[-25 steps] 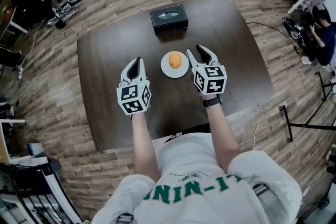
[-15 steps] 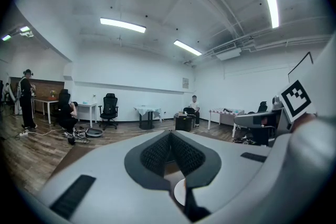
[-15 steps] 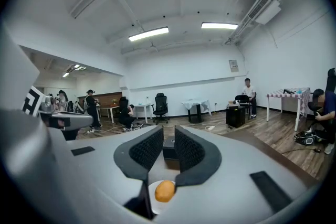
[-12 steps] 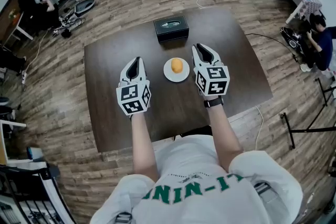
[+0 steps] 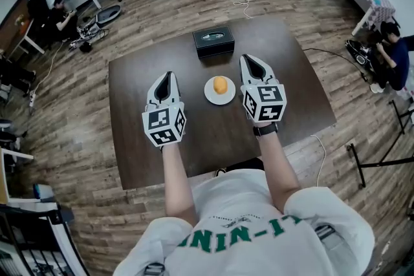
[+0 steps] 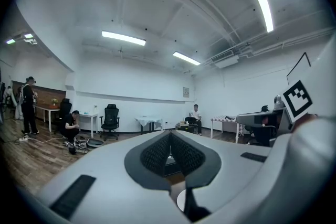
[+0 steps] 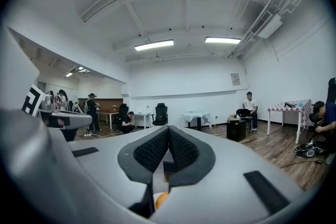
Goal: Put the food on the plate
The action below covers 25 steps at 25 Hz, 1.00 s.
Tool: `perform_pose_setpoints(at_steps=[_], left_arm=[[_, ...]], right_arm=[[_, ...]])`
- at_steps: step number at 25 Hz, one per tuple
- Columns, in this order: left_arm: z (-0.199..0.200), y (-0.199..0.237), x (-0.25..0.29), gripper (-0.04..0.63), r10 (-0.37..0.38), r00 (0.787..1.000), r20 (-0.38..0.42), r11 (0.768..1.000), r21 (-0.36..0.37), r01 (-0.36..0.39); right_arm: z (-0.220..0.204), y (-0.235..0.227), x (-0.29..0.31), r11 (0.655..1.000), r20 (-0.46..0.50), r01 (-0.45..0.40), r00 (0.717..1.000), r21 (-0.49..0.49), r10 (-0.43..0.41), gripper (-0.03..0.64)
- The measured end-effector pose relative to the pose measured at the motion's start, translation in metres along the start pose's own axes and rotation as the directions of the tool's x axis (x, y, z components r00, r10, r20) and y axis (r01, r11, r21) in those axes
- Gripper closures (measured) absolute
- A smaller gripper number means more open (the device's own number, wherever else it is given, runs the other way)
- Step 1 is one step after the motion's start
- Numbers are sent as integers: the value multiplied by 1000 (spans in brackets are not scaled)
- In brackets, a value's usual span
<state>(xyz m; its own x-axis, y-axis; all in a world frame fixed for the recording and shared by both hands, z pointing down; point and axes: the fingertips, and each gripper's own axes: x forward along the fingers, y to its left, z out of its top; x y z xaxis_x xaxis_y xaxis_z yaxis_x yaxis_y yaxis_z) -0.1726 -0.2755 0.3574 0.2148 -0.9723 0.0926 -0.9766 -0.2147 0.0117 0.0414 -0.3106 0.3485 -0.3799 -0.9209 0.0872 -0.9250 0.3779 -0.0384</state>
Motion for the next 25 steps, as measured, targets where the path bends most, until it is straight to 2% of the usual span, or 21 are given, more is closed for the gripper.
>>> perform_pose_setpoints(at_steps=[9, 17, 25], left_arm=[[1, -2, -7, 581, -6, 1000, 18, 1000, -7, 7], [-2, -1, -6, 583, -7, 1000, 15, 1000, -19, 7], [1, -4, -8, 581, -22, 999, 37, 998, -59, 24]], right_arm=[[0, 5, -5, 1000, -8, 8, 1000, -27, -8, 601], [-6, 6, -3, 999, -19, -10, 1000, 39, 11, 601], [-12, 11, -5, 999, -29, -28, 999, 34, 29, 601]])
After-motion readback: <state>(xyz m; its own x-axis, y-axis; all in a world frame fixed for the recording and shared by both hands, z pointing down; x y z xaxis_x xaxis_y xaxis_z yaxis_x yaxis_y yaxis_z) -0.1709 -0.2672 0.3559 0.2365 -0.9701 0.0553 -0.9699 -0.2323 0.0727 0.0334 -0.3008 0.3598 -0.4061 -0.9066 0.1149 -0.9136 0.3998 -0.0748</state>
